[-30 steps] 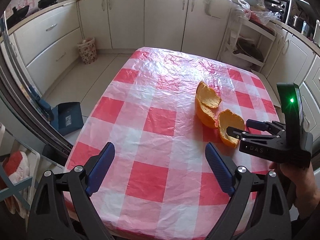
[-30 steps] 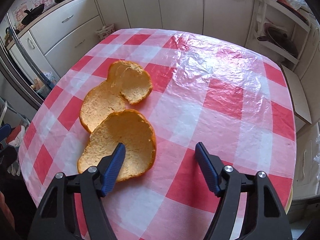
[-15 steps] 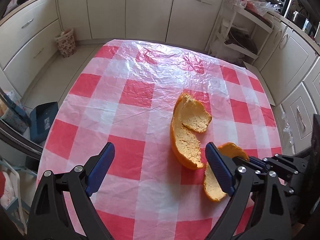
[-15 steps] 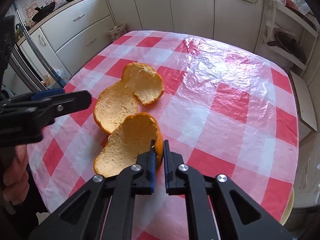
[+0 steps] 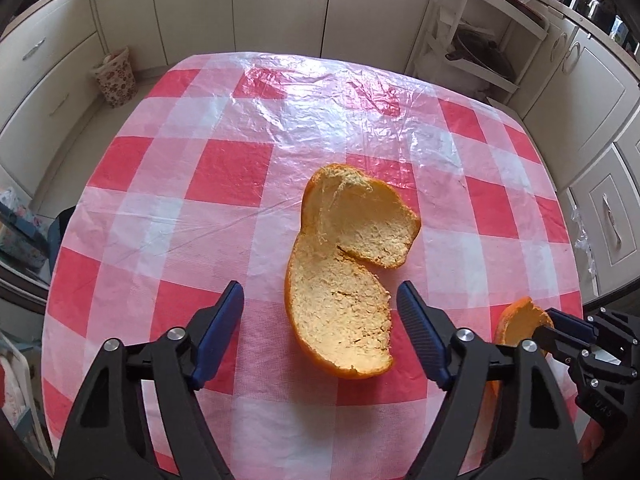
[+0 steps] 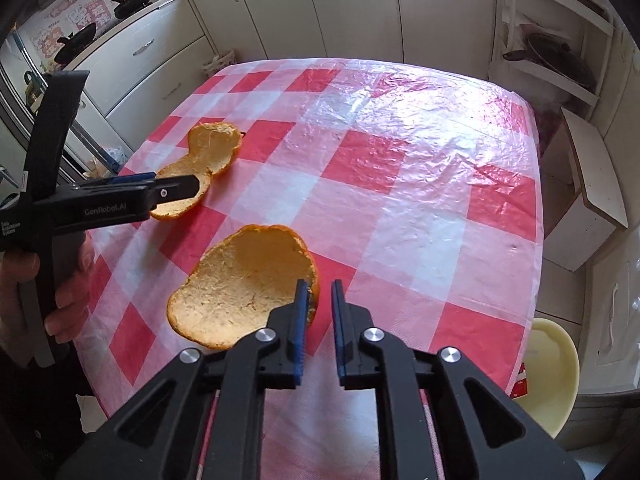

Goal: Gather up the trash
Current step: 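Grasp one orange peel half with the right gripper while the left gripper grasps another, then carry the peel to the bucket and open the right gripper while the left gripper lifts its peel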

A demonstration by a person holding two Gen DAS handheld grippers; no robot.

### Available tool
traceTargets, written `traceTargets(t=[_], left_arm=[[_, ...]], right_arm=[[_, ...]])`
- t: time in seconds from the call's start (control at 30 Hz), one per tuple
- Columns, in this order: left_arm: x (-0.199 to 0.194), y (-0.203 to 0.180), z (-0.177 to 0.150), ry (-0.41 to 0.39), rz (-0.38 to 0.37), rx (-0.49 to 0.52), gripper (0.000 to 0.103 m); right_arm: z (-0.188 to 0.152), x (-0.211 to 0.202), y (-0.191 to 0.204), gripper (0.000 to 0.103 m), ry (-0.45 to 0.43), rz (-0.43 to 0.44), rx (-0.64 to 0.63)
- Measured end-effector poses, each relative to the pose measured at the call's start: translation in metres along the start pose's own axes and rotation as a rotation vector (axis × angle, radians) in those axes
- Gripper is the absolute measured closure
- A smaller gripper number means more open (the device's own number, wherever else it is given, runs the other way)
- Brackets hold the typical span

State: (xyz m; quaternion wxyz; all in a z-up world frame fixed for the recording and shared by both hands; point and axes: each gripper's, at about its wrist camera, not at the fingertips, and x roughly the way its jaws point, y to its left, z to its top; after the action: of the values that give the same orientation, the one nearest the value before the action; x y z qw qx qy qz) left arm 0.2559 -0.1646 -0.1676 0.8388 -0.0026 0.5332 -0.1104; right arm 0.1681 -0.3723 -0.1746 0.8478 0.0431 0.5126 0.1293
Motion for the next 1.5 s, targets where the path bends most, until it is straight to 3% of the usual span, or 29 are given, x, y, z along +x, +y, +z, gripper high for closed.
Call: traceTargets(t=[0.03, 0.07, 0.17, 0.2, 0.23, 0.3, 0.57, 0.73, 0.9, 1.17, 1.23, 1.3, 1.5], left_arm=[[0.002, 0.002, 0.0, 0.009, -0.02, -0.009, 0.039], [0.003, 0.003, 0.0, 0.01, -0.03, -0.013, 0.043], [0.002, 0.004, 0.001, 0.017, -0.046, -0.005, 0.079], [0.001, 0.006, 0.0, 0.02, -0.053, -0.011, 0.087], [0.0, 0.008, 0.0, 0.022, -0.07, -0.025, 0.09], [-0.004, 0.012, -0.001, 0.017, -0.084, -0.038, 0.094], [-0.042, 0.011, -0.013, -0.046, -0.137, 0.008, 0.096], [-0.032, 0.004, -0.028, 0.02, -0.138, 0.052, 0.096], [-0.025, -0.003, -0.04, 0.026, -0.119, 0.073, 0.069], [-0.017, -0.005, -0.039, 0.019, -0.108, 0.041, 0.067], [-0.016, -0.007, -0.039, 0.017, -0.112, 0.043, 0.069], [-0.017, -0.01, -0.041, 0.014, -0.097, 0.061, 0.094], [-0.032, -0.018, -0.04, -0.028, -0.138, 0.078, 0.098]], right_arm=[[0.001, 0.001, 0.001, 0.065, -0.002, -0.003, -0.002], [0.001, 0.002, 0.002, 0.063, -0.001, -0.007, -0.009], [0.003, 0.007, 0.007, 0.065, 0.011, -0.005, -0.032], [0.003, 0.009, 0.01, 0.071, 0.012, -0.01, -0.043], [0.004, 0.011, 0.012, 0.086, 0.016, -0.009, -0.049], [0.004, 0.011, 0.016, 0.093, 0.009, -0.017, -0.058], [0.003, -0.012, 0.014, 0.096, -0.063, -0.03, -0.027], [-0.006, -0.014, 0.019, 0.096, -0.049, -0.031, -0.032], [-0.016, -0.014, 0.026, 0.096, -0.038, -0.025, -0.039], [-0.024, -0.002, 0.027, 0.089, 0.006, -0.023, -0.028], [-0.024, -0.001, 0.029, 0.089, 0.002, -0.025, -0.042], [-0.024, -0.003, 0.031, 0.093, -0.01, -0.026, -0.059], [-0.019, -0.028, 0.023, 0.097, -0.101, -0.056, -0.045]])
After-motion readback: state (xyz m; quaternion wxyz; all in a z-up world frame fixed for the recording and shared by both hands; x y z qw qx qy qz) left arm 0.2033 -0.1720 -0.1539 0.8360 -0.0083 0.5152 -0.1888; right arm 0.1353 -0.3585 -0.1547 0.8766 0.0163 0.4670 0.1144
